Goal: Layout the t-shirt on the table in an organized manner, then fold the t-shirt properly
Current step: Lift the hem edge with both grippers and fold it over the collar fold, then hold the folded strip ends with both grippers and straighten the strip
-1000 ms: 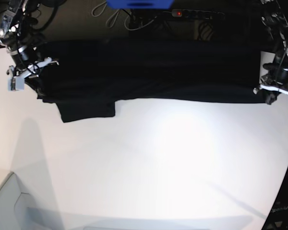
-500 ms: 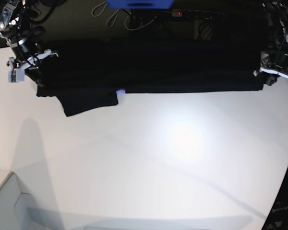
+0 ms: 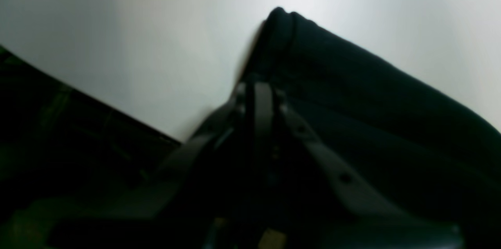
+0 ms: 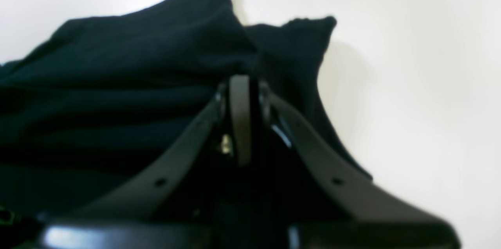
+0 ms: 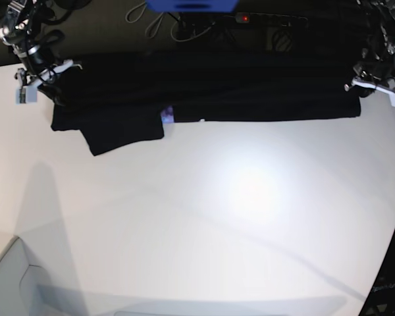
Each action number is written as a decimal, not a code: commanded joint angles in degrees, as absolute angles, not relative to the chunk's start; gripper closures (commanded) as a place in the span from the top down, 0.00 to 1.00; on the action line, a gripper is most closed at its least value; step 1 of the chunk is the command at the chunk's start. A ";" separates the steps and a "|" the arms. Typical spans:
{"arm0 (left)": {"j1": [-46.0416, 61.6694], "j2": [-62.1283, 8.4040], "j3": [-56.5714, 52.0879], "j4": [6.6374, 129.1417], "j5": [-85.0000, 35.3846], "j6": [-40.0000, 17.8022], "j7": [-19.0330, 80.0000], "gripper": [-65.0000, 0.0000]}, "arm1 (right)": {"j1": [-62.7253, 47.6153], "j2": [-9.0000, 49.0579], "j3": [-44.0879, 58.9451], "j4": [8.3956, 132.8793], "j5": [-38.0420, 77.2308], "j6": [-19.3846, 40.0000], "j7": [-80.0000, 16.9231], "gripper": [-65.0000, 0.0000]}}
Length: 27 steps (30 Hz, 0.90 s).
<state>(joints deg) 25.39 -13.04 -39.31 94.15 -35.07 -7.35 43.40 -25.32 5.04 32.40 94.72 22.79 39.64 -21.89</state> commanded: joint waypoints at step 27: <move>15.96 -15.52 -35.30 85.85 -35.30 -7.34 42.07 0.00 | -6.73 1.98 31.43 86.90 -5.49 40.00 -27.30 0.39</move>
<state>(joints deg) 16.23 -14.66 -35.05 85.01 -35.22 -7.42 42.89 -6.63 1.28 31.11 86.32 -5.23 40.23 -27.11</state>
